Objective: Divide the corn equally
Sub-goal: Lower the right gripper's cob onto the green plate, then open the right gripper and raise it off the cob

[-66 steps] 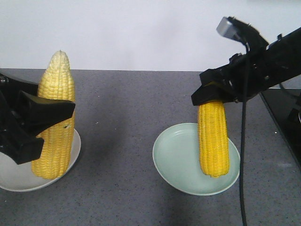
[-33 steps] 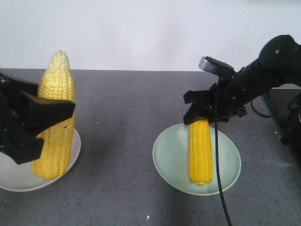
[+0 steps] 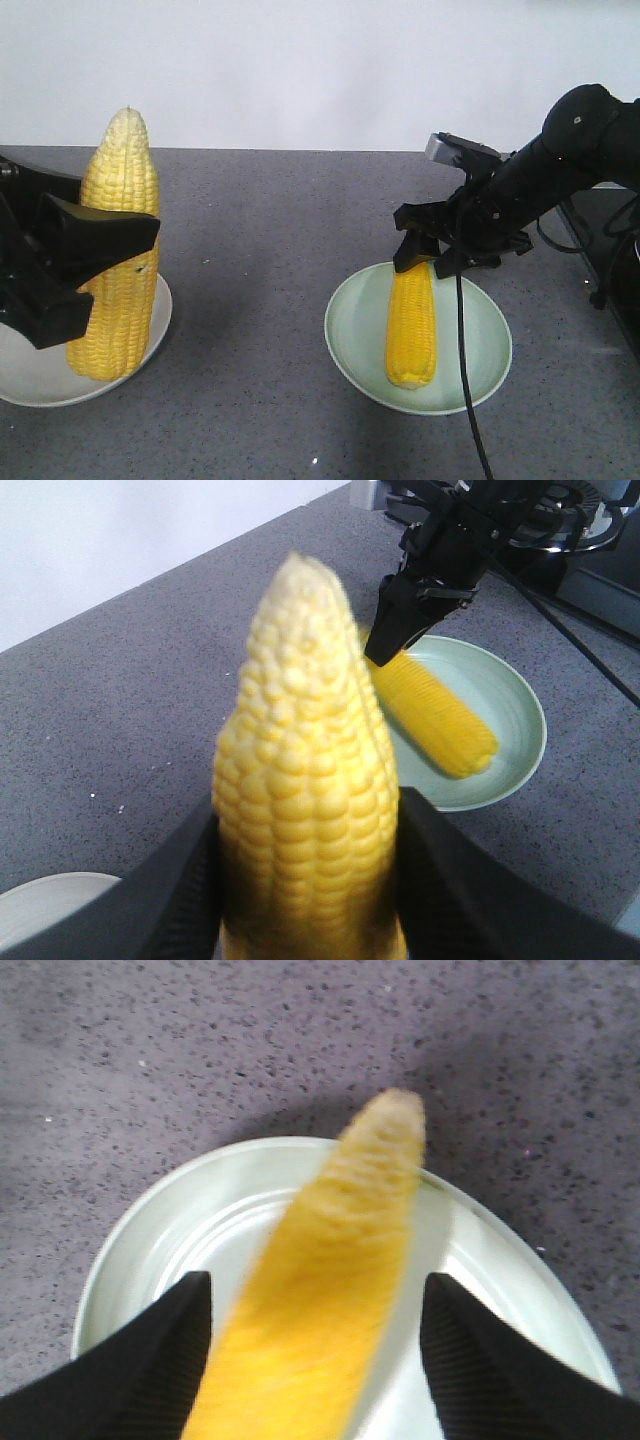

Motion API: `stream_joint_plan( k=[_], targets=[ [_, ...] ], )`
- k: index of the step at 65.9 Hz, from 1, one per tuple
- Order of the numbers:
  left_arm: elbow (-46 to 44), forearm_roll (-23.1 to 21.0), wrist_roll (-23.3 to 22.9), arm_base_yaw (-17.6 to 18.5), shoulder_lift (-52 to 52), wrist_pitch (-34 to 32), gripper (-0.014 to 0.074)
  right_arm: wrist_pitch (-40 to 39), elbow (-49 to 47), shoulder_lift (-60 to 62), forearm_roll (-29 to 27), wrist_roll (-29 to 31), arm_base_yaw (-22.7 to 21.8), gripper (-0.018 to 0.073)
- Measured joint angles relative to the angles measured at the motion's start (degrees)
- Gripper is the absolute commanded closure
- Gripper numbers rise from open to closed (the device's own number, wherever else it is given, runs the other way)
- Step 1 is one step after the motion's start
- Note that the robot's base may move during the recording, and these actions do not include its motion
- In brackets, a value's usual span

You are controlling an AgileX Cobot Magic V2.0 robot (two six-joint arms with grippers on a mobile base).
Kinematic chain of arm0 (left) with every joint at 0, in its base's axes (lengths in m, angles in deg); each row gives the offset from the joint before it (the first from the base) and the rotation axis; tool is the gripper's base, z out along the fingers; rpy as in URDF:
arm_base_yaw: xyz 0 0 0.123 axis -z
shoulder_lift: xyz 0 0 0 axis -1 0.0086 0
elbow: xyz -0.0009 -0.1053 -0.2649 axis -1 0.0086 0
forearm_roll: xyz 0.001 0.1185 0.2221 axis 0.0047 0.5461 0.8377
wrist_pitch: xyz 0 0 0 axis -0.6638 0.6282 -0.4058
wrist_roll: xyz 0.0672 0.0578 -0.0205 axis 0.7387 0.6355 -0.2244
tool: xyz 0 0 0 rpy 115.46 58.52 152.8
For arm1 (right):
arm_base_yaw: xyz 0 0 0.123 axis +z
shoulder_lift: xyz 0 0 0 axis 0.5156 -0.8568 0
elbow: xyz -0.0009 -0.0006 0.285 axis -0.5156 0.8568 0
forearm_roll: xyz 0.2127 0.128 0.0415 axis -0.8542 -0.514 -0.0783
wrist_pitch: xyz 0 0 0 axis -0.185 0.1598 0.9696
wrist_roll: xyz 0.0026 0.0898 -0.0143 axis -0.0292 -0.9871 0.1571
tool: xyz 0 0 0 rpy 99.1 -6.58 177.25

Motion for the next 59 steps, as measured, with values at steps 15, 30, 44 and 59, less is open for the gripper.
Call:
stream_joint_plan(
  k=[15, 30, 44, 59],
  targets=[
    [0.0, 0.0, 0.0, 0.0, 0.0, 0.0, 0.0346, 1.0, 0.0, 0.0, 1.1, -0.7, 0.0, 0.0037],
    [0.0, 0.1, 0.0, 0.0, 0.0, 0.1, 0.0346, 2.3, 0.5, 4.6, 1.7, 1.7, 0.8, 0.0042],
    [0.6, 3.0, 0.0, 0.0, 0.1, 0.5, 0.0346, -1.5, 6.5, 16.8, 3.8, 4.2, 6.8, 0.0045],
    [0.6, 4.2, 0.0, 0.0, 0.1, 0.5, 0.0346, -6.2, 14.9, 29.6, 8.1, 4.9, 13.7, 0.0045]
  ],
)
